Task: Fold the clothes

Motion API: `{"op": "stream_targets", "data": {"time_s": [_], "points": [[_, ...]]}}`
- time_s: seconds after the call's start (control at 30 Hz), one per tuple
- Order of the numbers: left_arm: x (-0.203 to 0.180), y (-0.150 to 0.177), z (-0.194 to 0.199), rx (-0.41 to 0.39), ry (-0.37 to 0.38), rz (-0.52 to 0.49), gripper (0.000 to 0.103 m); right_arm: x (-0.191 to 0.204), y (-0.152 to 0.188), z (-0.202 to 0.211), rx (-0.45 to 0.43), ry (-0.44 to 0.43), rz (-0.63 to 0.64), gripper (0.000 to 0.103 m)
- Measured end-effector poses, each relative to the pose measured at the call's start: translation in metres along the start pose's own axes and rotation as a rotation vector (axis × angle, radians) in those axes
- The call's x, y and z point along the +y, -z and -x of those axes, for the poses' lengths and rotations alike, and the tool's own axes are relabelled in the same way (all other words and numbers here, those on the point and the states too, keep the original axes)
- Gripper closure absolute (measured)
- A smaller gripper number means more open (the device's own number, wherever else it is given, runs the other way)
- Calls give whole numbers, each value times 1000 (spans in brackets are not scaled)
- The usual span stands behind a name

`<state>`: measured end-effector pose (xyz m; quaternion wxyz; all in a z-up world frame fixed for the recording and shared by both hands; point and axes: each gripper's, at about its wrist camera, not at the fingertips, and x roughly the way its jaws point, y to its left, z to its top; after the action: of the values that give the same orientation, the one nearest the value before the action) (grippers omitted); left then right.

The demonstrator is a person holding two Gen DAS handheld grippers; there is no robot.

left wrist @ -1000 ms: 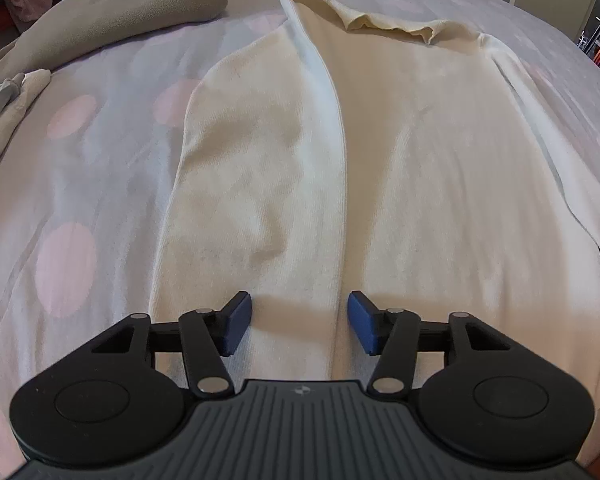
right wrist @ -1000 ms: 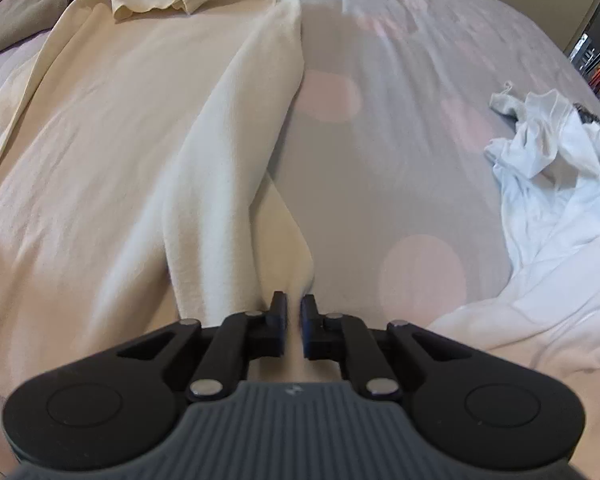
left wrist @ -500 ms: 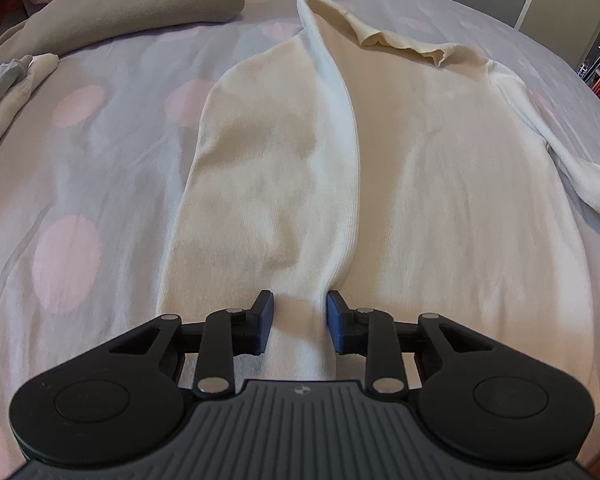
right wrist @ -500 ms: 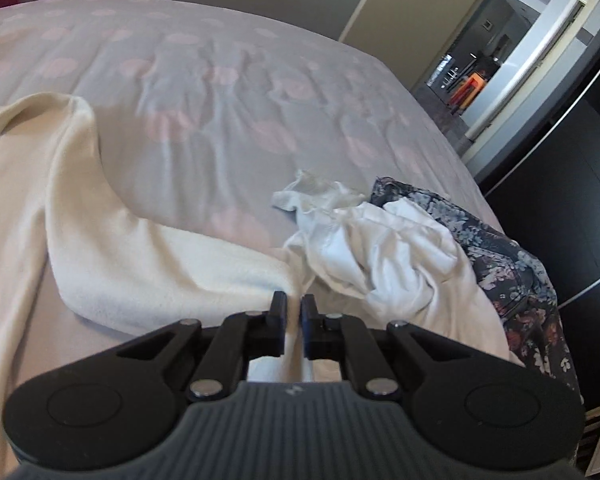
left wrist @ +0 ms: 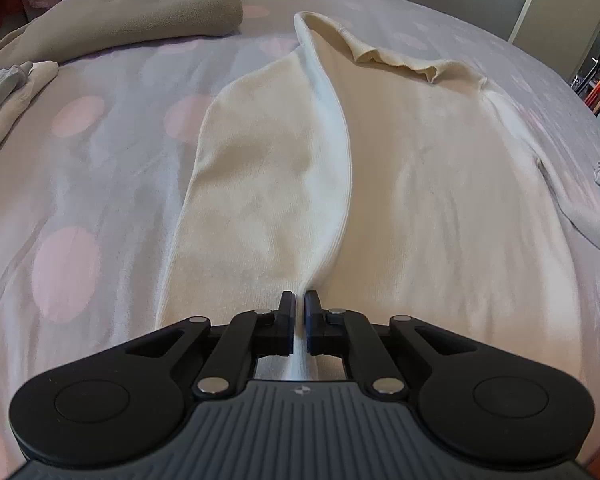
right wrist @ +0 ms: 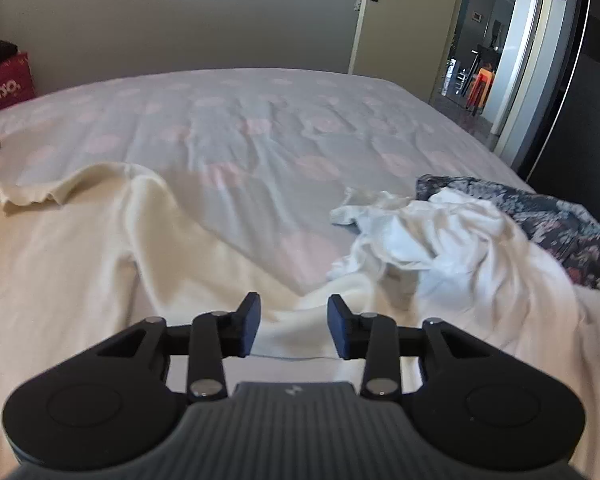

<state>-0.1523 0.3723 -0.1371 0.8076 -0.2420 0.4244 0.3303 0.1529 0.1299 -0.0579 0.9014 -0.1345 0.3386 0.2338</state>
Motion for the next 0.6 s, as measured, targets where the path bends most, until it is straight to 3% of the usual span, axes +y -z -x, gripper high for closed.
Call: {"op": "stream_targets", "data": {"time_s": [0.13, 0.3, 0.6], "points": [[4, -7, 16, -53, 7, 26, 100, 36, 22, 9, -18, -116, -1, 56], [21, -24, 38, -88, 16, 69, 100, 72, 56, -2, 6, -204, 99, 52], [67, -85, 73, -122, -59, 21, 100, 81, 63, -18, 71, -219, 151, 44]]}}
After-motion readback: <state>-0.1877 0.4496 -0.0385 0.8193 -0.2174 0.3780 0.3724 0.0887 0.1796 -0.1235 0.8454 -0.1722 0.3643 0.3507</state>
